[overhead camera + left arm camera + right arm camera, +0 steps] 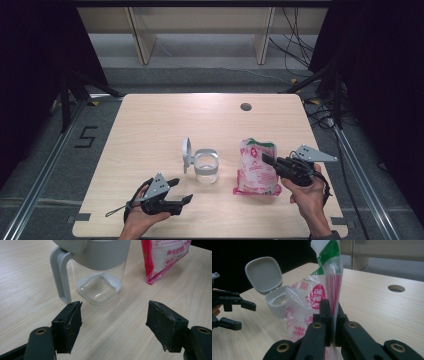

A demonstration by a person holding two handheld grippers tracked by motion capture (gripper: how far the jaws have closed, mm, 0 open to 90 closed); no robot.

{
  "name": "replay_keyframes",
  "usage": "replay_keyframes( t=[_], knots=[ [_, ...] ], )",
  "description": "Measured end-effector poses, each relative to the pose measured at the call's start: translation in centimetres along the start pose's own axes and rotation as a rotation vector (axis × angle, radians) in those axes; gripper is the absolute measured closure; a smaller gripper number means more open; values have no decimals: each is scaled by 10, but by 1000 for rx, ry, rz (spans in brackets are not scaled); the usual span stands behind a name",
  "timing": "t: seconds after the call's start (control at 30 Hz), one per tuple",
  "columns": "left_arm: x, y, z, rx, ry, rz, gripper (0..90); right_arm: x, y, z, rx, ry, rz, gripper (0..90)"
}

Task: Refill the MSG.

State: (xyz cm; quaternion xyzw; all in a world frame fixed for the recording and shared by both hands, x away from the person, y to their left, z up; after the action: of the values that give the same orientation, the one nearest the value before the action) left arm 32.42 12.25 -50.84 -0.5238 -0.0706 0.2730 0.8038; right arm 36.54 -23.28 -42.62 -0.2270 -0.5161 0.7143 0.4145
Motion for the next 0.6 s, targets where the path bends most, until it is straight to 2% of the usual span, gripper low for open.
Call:
replay_keyframes(
  t=[0.03,0.1,0.13,0.17,0.2,0.27,0.3,0.33,0.37,0.4,0.43,0.47,0.5,0.57,0.6],
  knots=[
    [-1,-1,-2,3,2,-8,275,0,-2,-1,-6,0,31,900],
    [-6,-1,-6,-3,11,-6,275,1,-4,-1,-14,-10,32,900],
    [-7,-1,-7,9,18,-17,275,3,-6,-1,-12,-9,14,900],
    [-9,-1,-9,23,16,-26,275,2,-8,-1,-16,-2,46,900],
    [-11,-1,-12,21,31,-23,276,5,-10,0,-12,-15,26,900],
    [-14,0,-16,36,30,-31,276,6,-13,1,-8,-7,48,900],
    [-16,0,-18,36,45,-25,276,6,-15,2,2,-14,48,900],
    [-18,0,-19,45,44,-34,276,6,-17,1,-13,-5,55,900],
    [-20,0,-22,44,48,-32,276,4,-19,2,-19,5,92,900],
    [-21,0,-24,53,58,-35,277,6,-20,3,1,-3,72,900],
    [-24,0,-27,44,56,-30,278,5,-21,3,-7,0,84,900],
    [-25,1,-30,61,60,-41,278,5,-22,5,15,8,81,900],
    [-28,0,-33,58,74,-42,279,3,-24,4,4,8,104,900],
    [-35,-2,-39,73,104,-61,280,4,-28,6,13,15,94,900],
    [-37,-4,-42,83,101,-83,282,2,-31,7,6,19,124,900]
  ],
)
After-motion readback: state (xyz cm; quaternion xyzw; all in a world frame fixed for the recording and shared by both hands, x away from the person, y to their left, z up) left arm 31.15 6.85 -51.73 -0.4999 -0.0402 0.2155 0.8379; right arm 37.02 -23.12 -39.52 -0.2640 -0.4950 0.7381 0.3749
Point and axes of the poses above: each handheld gripper's, and its own axes: z roughly backward along the jaws, y roughly out of its underside, x roughly to its left, the point moved 3 cm from there along -z, roughly forward along the jaws, and after that the axes turned 11 degrees about y, right-handed, at the moved point
